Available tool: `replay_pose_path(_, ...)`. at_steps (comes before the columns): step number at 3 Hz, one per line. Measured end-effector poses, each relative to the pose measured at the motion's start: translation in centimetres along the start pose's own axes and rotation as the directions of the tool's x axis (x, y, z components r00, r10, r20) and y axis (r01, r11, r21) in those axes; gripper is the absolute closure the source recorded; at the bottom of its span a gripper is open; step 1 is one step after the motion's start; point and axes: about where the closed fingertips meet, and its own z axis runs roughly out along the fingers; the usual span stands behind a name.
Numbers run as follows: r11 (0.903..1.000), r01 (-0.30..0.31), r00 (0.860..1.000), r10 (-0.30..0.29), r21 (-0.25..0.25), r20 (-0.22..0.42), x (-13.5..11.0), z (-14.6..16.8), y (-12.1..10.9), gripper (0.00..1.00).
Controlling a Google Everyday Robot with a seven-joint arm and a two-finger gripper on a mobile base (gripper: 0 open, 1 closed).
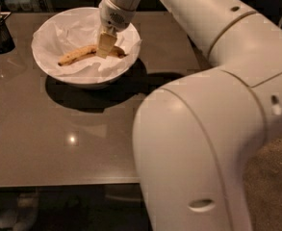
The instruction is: Pick banana from white bowl
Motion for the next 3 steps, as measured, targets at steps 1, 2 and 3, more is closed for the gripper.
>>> replay_pose_path(1, 0.9991, 0.001, 0.998, -0.003, 0.042, 0.056, -0.5, -2.4, 3.2, 1.00)
replay_pose_path(2, 1.0000, -0.004, 0.999, 0.004, -0.001, 0.032, 0.4, -0.7, 4.9, 1.00)
replay_pose_path(3, 0.9998, 0.009, 1.000, -0.009, 0.017, 0.022, -0.4, -1.9, 5.6, 1.00)
